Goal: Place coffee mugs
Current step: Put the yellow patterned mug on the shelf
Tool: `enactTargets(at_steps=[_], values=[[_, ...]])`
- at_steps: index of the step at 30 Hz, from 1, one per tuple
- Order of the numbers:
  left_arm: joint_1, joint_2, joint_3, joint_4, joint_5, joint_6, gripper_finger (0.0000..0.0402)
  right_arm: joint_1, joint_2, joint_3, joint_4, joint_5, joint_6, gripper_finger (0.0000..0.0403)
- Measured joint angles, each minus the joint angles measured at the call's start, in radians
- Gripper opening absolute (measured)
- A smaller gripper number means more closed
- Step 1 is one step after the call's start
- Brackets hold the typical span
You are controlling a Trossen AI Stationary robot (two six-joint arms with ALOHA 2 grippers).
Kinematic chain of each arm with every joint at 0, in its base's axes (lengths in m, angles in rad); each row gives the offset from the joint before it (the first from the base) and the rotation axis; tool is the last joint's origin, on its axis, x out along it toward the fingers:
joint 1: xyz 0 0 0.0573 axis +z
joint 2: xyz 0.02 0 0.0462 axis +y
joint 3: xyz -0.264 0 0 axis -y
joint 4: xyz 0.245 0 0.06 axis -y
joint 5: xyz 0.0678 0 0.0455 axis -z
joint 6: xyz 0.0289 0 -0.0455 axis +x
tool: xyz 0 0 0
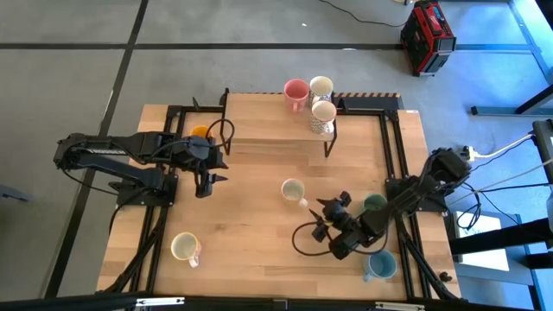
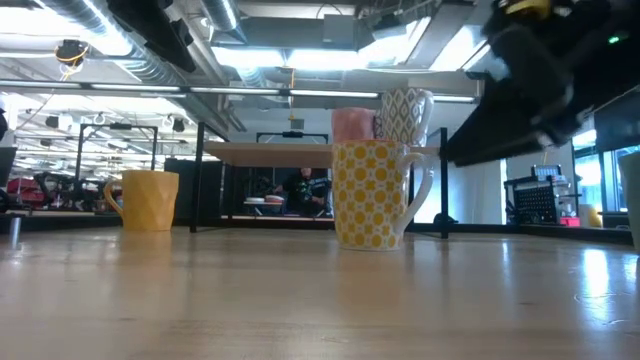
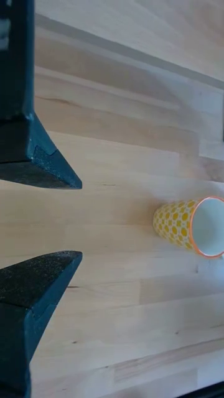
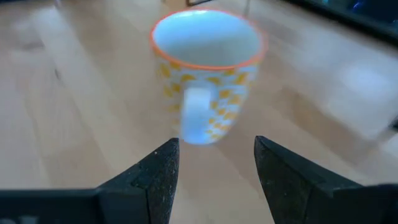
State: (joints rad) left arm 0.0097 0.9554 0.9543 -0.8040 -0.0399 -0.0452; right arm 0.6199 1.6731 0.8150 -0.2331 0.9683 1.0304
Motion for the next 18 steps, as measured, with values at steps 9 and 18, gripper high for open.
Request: enactTargets(at_steps=[9, 18], values=[[0.000, 0.000, 0.000, 0.002, 0.000, 0.002, 0.0167, -0.055, 0.105, 0.000, 0.231, -0.018, -0.099, 0.0198], [0.000, 0.000, 0.000, 0.004, 0.000, 0.002, 0.0167, -0.098, 0.157, 0.001, 0.345, -0.026, -0.186, 0.0123]])
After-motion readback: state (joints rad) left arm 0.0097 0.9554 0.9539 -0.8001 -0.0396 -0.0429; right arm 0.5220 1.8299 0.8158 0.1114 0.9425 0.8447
